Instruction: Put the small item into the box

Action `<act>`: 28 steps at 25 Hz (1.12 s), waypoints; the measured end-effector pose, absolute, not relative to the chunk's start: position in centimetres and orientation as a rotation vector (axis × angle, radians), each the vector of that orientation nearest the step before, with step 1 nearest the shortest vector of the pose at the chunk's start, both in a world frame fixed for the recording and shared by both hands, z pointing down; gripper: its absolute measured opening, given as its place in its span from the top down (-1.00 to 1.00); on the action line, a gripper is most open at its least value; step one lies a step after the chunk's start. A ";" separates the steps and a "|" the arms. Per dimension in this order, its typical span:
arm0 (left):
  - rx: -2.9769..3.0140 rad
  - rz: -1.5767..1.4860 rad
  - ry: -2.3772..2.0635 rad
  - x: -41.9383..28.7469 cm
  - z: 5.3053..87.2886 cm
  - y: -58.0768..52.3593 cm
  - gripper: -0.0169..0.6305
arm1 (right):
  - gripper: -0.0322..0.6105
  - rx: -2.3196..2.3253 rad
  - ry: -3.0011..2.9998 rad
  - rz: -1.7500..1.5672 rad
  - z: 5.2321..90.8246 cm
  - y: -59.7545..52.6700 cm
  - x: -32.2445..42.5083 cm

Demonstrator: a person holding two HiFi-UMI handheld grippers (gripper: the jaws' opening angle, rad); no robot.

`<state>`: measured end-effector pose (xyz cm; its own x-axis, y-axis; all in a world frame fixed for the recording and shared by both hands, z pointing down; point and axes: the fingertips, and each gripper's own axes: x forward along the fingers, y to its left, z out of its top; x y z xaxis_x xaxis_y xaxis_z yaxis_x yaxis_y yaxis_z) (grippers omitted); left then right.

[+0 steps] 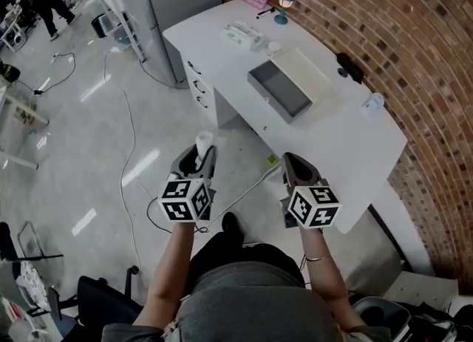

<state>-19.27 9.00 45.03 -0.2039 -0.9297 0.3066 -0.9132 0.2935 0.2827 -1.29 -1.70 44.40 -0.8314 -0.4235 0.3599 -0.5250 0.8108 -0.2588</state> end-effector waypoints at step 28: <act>1.679 -0.044 -2.133 -24.7 44.9 2.4 0.43 | 0.88 0.805 -2.734 0.466 43.2 -8.6 -6.1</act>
